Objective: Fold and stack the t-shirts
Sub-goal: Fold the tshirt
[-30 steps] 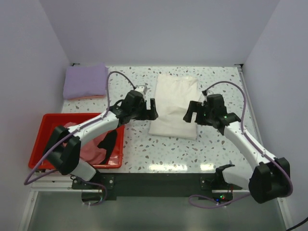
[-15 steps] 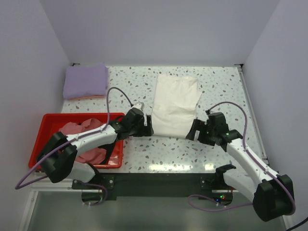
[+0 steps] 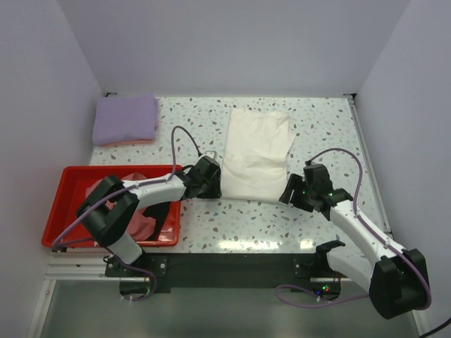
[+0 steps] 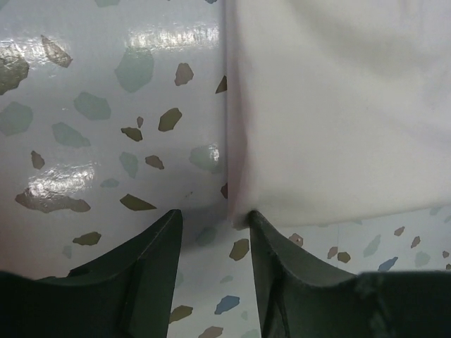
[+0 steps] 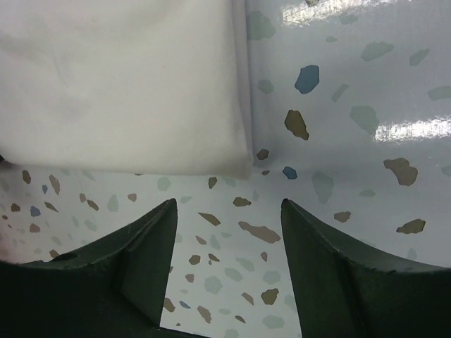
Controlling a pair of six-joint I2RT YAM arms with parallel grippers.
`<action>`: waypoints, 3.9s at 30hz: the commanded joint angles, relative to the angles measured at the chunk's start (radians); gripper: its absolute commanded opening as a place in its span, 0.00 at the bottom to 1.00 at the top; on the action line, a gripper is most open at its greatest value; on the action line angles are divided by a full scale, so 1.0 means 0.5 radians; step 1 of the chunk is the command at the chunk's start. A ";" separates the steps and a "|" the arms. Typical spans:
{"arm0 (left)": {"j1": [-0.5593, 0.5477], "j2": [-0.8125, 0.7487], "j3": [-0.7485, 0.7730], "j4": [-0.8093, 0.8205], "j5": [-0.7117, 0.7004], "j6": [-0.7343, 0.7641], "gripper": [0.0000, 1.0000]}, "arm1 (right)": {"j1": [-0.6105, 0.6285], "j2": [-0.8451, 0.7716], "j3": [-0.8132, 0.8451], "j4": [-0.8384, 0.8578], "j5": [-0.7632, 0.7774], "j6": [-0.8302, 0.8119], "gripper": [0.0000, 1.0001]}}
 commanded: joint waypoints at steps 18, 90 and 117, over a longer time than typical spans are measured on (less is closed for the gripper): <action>0.011 0.198 0.039 0.184 0.082 -0.007 0.00 | 0.003 0.383 0.028 0.363 -0.012 -0.046 0.39; -0.361 -1.107 0.502 -1.197 -0.863 -0.262 0.00 | 0.077 -0.007 0.831 -1.591 -1.375 -0.543 0.00; 0.183 -0.318 0.711 -0.264 -0.335 0.195 0.00 | -0.337 0.487 0.988 -1.017 -0.890 -0.614 0.00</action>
